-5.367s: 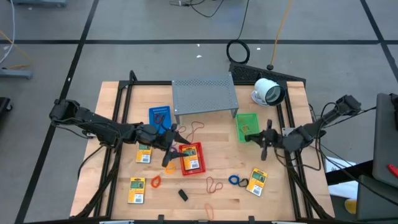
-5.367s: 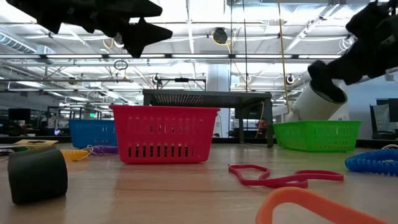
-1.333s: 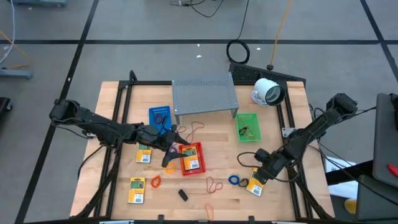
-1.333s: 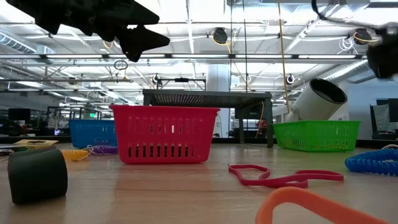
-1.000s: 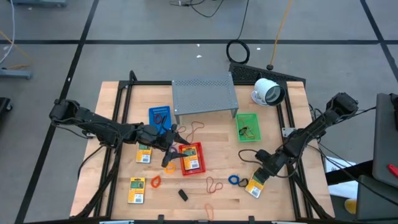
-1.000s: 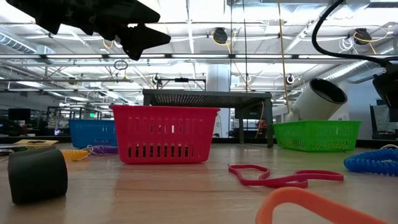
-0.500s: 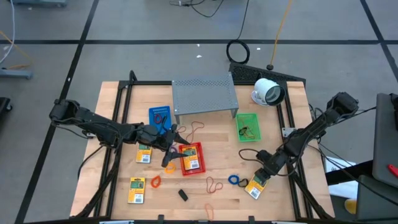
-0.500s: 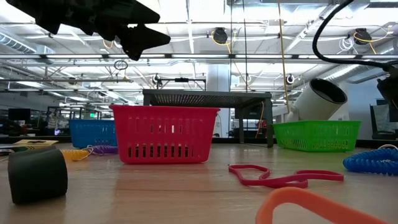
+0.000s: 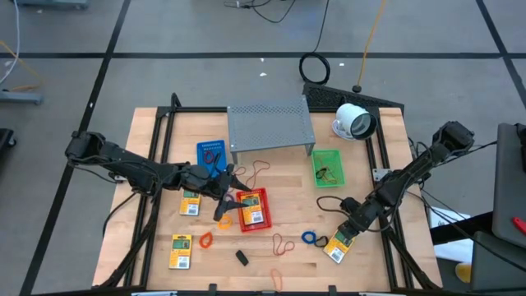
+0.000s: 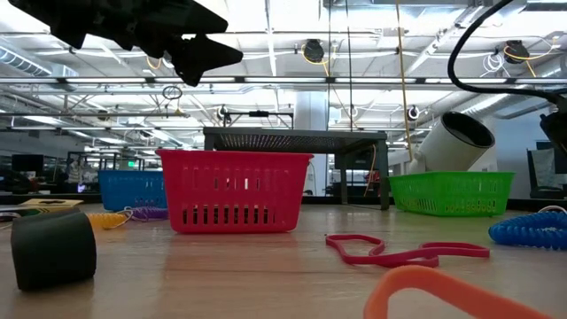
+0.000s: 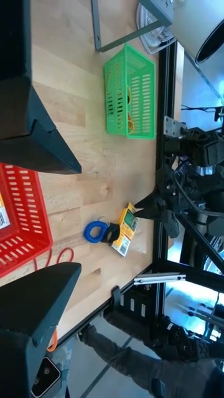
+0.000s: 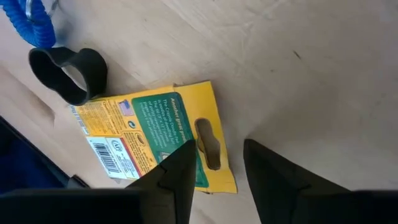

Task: Pick & Place Office Desk Supplies
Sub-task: Put the bottom right yellow crayon box into the red bin

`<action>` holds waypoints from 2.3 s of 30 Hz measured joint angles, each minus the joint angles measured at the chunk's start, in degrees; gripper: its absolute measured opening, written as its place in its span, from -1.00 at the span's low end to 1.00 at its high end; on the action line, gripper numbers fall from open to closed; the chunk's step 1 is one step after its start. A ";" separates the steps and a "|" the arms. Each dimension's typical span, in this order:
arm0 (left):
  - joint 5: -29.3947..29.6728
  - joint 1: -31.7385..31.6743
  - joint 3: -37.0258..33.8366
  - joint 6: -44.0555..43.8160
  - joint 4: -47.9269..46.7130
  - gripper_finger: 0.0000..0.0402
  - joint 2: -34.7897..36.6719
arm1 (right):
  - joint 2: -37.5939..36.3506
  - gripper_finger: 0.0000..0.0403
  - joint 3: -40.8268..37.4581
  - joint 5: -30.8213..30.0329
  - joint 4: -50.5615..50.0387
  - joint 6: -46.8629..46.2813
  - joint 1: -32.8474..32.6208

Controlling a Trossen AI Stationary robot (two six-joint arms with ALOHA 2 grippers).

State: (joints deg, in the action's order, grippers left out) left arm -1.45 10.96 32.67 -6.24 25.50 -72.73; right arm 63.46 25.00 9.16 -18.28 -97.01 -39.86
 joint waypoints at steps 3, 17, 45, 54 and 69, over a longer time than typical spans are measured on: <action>0.00 0.00 0.02 -0.11 0.01 0.27 0.00 | 0.04 -0.45 -0.07 0.15 4.14 -0.05 0.00; 0.02 0.00 0.02 -0.22 -0.02 0.27 0.00 | 0.00 -0.97 0.02 -1.57 7.50 9.42 0.04; 0.02 0.00 0.02 -0.18 -0.07 0.27 0.00 | 0.00 -0.94 0.06 -4.85 7.23 13.55 0.52; 0.02 0.00 0.02 -0.15 -0.46 0.27 0.00 | -0.04 -0.51 -1.69 -4.63 6.88 8.55 0.52; 0.02 0.00 0.02 -0.15 -0.53 0.27 0.00 | -0.11 -0.21 -14.31 -4.56 34.35 0.28 0.50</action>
State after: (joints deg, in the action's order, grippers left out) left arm -1.43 10.96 32.69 -6.39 24.97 -72.73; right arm 63.35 10.69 4.60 16.08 -96.73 -39.35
